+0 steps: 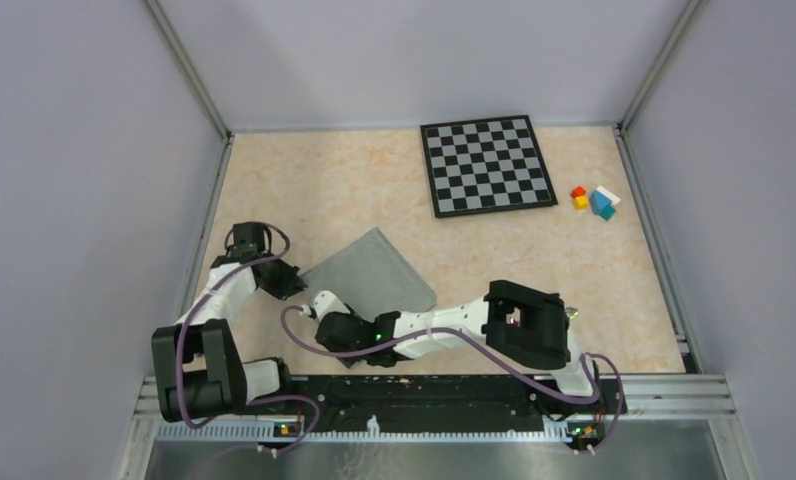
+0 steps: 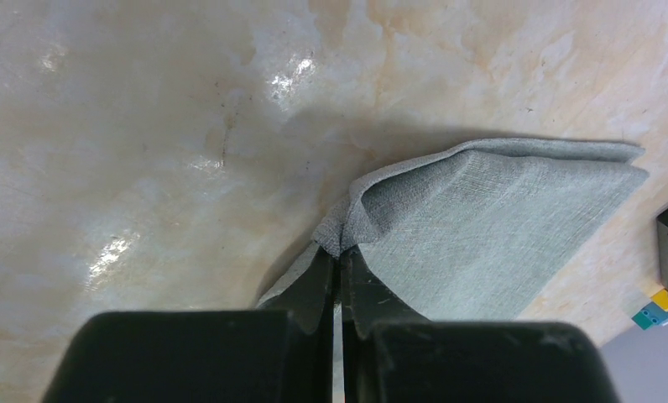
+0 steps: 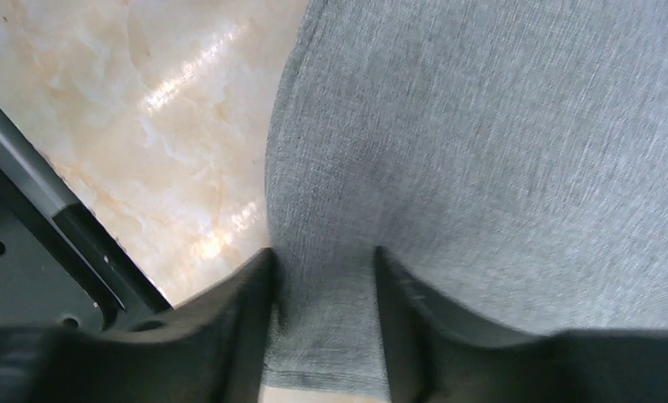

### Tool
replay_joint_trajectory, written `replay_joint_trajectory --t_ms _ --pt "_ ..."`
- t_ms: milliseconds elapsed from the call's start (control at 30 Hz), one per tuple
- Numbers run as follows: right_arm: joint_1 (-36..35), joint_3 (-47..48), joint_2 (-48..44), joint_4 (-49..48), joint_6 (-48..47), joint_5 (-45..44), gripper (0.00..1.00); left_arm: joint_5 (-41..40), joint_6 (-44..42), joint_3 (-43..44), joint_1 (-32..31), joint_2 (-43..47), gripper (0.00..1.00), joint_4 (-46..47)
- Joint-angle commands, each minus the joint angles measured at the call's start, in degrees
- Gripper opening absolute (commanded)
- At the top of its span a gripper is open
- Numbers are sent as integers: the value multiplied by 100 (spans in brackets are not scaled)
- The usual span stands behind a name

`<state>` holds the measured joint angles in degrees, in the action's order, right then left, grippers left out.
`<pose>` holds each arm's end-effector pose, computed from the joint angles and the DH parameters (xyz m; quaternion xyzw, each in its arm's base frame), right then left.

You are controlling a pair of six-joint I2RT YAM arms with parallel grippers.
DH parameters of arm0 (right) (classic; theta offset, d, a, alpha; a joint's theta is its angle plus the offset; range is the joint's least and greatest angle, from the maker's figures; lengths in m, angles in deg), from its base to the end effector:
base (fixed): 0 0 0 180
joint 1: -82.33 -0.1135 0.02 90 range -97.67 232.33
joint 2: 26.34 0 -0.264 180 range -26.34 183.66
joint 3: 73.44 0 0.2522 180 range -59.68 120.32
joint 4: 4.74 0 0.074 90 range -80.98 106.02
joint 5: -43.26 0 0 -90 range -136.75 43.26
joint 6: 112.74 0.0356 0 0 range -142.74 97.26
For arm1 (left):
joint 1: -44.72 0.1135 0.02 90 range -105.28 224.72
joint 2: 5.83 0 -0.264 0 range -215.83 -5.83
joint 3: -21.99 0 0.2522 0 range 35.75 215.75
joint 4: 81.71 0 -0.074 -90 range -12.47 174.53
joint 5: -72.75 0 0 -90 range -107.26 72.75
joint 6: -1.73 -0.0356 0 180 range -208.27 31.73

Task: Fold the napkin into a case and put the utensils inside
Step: Pick up the lower triangle-folded napkin from the center of the board, then fold the lower triangle-folded napkin at the center of the board.

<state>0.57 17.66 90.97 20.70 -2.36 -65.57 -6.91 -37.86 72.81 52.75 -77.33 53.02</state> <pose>0.0736 0.4281 0.1522 -0.4294 0.8287 0.1550 0.3238 0.2154 0.0239 0.1752 -0.4591 0.8593 -0.1572 0.1616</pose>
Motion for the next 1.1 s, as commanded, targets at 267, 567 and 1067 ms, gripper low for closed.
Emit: replay_joint_trajectory --t_ms 267,567,1067 --pt "-128 50 332 529 249 -818 0 54 -165 40 161 62 0 -36" --pt "710 -2322 -1561 -2778 1115 2282 0 -390 249 762 135 197 0 -1033" --pt "2110 -4552 -1462 -6841 3104 4752 0 -1993 2392 2688 -2236 -1379 0 -2188"
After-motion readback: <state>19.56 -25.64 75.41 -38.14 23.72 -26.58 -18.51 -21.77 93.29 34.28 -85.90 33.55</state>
